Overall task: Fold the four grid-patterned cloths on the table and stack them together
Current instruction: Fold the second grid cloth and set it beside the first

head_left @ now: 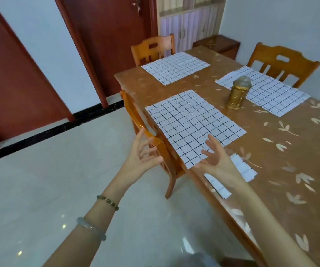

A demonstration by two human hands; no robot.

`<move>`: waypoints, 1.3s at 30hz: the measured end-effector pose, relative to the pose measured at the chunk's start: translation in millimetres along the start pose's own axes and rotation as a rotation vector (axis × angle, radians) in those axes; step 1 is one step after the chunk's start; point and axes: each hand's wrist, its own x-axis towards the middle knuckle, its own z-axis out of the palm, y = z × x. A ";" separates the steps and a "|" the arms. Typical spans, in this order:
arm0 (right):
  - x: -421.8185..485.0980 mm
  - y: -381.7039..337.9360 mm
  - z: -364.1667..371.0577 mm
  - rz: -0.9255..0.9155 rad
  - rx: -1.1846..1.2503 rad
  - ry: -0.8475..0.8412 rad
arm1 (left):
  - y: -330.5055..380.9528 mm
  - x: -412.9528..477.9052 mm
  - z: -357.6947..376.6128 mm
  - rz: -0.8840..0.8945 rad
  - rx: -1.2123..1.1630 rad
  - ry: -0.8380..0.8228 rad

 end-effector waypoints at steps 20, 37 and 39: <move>170.7 -33.0 100.2 0.033 -0.023 0.172 | -9.6 188.3 -192.1 0.044 0.176 -0.273; 234.5 -31.2 92.5 0.262 -0.085 0.445 | -39.8 393.0 -170.8 -0.033 0.165 -0.715; 234.7 -30.1 92.7 0.292 -0.089 0.525 | -41.9 417.9 -161.3 -0.035 0.181 -0.798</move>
